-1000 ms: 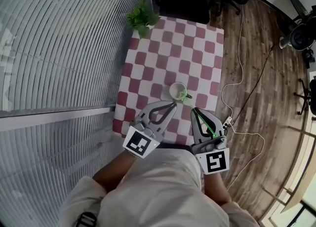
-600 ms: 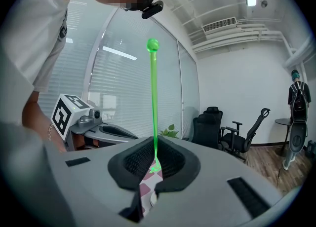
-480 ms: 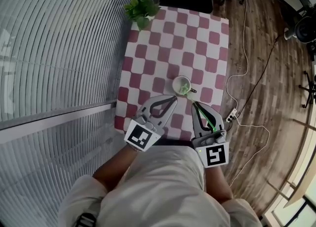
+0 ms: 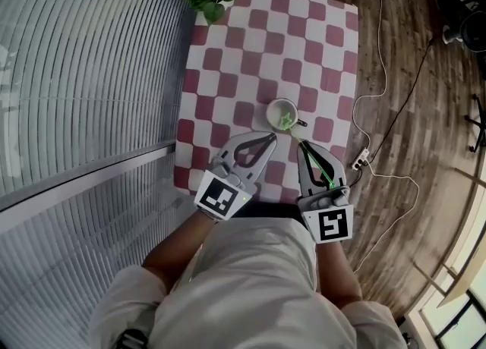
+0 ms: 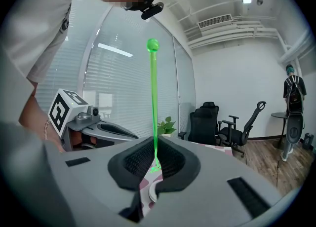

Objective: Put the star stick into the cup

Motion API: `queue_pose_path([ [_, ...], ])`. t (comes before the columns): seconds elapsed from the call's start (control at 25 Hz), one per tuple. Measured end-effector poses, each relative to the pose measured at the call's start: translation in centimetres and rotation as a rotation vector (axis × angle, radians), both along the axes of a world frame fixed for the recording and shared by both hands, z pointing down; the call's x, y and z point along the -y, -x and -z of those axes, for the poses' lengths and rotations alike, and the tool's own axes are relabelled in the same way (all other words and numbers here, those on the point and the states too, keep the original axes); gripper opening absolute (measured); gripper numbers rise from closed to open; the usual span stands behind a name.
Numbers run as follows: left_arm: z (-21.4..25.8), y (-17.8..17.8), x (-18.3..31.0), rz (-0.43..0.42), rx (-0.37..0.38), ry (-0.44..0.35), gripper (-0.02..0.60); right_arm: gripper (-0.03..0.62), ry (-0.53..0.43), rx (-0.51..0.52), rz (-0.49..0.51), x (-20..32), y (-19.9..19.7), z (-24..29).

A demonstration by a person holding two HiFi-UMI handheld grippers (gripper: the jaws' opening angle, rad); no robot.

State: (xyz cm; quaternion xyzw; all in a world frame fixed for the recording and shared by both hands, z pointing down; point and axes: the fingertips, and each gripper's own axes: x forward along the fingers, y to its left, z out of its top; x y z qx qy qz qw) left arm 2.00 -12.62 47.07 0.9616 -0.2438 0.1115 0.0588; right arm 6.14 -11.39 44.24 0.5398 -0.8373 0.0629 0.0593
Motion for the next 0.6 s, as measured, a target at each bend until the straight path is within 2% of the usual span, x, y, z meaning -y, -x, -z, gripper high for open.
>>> queue_pose_path([
  [0.24, -2.1, -0.2, 0.8, 0.016, -0.007, 0.012, 0.032, 0.04, -0.003, 0.019, -0.022, 0.3, -0.6, -2.5],
  [0.6, -3.4, 0.0, 1.4, 0.017, 0.022, 0.038, 0.032, 0.04, 0.017, 0.049, -0.027, 1.2, -0.9, -4.1],
])
